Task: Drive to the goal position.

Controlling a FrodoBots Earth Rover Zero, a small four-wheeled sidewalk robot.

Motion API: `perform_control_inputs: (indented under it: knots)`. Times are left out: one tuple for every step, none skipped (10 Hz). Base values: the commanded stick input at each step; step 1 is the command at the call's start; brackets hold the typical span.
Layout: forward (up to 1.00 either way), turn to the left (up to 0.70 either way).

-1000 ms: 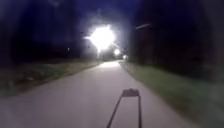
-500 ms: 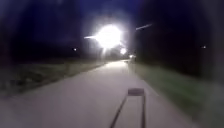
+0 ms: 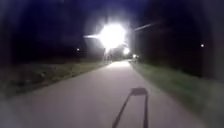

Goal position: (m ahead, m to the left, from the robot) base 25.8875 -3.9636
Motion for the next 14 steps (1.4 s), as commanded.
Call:
perform_control_inputs:
  knots:
    - [1.0,0.0]
    - [1.0,0.0]
    - [1.0,0.0]
    - [1.0,0.0]
    - [1.0,0.0]
    - [1.0,0.0]
    - [1.0,0.0]
    - [1.0,0.0]
    - [1.0,0.0]
    - [1.0,0.0]
    - [1.0,0.0]
    - [1.0,0.0]
    - [1.0,0.0]
    - [1.0,0.0]
